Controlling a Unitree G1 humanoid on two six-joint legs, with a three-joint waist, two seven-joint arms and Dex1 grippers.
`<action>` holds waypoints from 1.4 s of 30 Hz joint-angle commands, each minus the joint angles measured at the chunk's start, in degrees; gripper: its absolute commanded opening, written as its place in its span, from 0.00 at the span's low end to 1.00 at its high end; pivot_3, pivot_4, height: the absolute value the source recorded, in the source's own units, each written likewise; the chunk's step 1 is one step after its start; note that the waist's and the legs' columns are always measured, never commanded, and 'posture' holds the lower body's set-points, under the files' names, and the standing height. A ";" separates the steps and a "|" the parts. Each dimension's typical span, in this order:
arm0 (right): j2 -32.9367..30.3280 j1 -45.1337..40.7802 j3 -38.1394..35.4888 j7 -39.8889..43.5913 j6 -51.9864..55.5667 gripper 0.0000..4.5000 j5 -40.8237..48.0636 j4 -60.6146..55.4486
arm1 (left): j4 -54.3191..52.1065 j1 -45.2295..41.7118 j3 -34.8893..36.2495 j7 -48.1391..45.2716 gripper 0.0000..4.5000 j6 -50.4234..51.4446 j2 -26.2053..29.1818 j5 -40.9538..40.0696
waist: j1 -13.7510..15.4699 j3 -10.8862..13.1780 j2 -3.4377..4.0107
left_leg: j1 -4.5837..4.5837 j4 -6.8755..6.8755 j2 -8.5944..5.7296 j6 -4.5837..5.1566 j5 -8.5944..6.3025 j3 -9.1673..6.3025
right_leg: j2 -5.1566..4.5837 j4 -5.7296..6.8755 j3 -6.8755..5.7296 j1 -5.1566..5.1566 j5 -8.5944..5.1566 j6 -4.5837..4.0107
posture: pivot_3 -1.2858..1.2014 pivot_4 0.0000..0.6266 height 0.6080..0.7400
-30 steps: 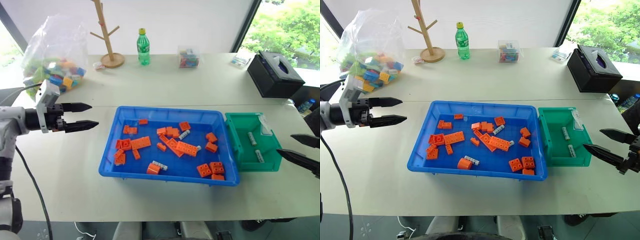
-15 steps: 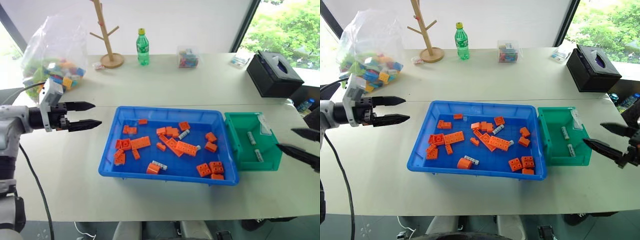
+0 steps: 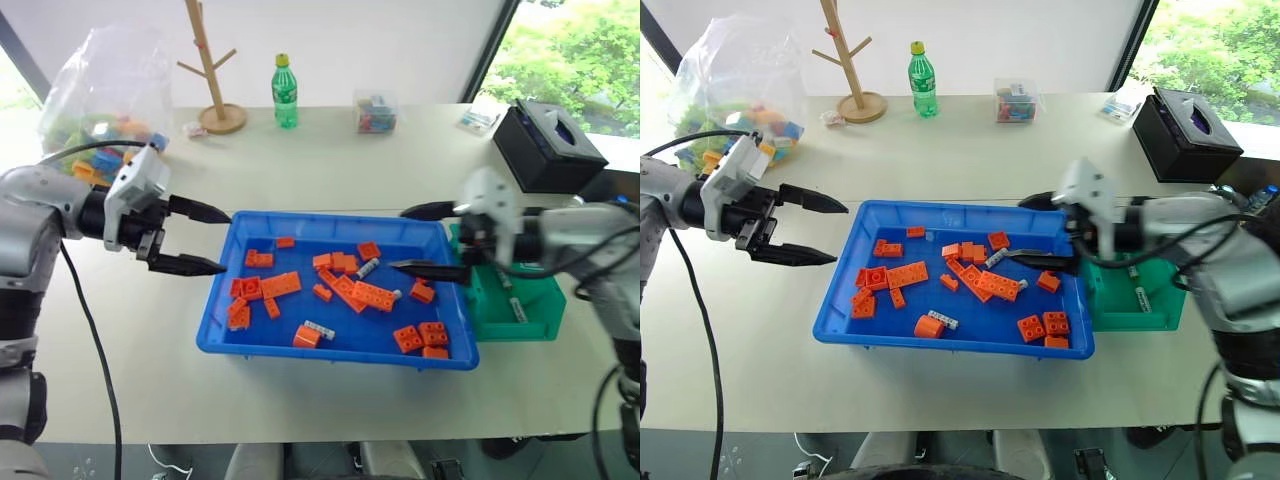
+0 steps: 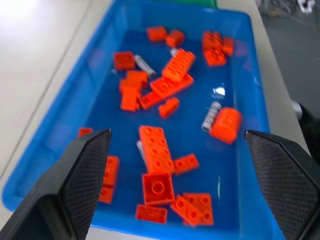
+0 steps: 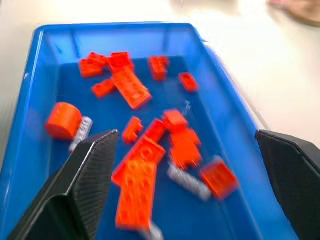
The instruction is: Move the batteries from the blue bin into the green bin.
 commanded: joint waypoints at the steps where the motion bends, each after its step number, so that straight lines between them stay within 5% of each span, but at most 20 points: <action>1: 3.62 -2.75 6.85 0.51 -4.53 1.00 -6.60 3.41 | -0.69 -0.78 -0.26 -0.44 0.99 -1.42 2.12 -1.34 | 0.24 0.00 0.00 | -0.08 0.01 -0.01 0.00 0.00 -0.01 | -0.01 0.01 -0.02 -0.07 0.00 0.00 | 0.52 0.24 0.97; 8: 14.51 -6.36 17.52 -0.96 -17.52 1.00 -19.63 14.87 | -1.12 1.58 -2.04 -0.44 0.99 -3.87 5.49 -2.29 | -0.33 0.00 0.00 | -0.45 0.19 -0.05 -0.01 0.01 0.01 | -0.02 0.24 -0.12 -0.49 0.01 0.01 | 0.52 0.24 0.97; 17: 26.40 -11.08 19.60 -6.14 -29.08 1.00 -28.52 26.88 | -2.71 2.87 -0.87 -0.44 0.99 -3.15 5.21 -2.72 | -0.81 0.00 0.00 | -0.41 0.24 -0.06 -0.07 0.06 0.03 | 0.01 0.58 -0.15 -0.59 0.01 0.01 | 0.52 0.24 0.97; 32: 30.18 -10.04 23.89 -1.92 -37.18 1.00 -34.90 31.95 | -3.70 3.02 0.72 -0.42 0.99 -1.58 4.64 -2.81 | -2.39 0.00 0.00 | -0.13 0.25 -0.06 -0.10 0.08 0.06 | 0.02 0.95 -0.22 -0.54 0.01 -0.01 | 0.52 0.24 0.97; 41: 34.52 -11.45 23.34 -7.08 -40.55 1.00 -38.29 39.04 | -4.60 4.49 1.04 -0.43 0.99 -2.02 5.56 -2.22 | -3.10 0.00 -0.01 | 0.12 0.23 -0.05 -0.11 0.08 0.06 | 0.04 1.04 -0.21 -0.39 0.01 -0.01 | 0.52 0.24 0.97; 42: 34.69 -11.69 23.25 -7.34 -40.92 0.88 -38.52 39.70 | -4.47 4.64 0.99 -0.44 1.00 -2.31 5.84 -2.02 | -3.08 0.00 -0.01 | 0.13 0.23 -0.05 -0.11 0.08 0.05 | 0.04 1.05 -0.22 -0.38 0.01 -0.01 | 0.52 0.24 0.97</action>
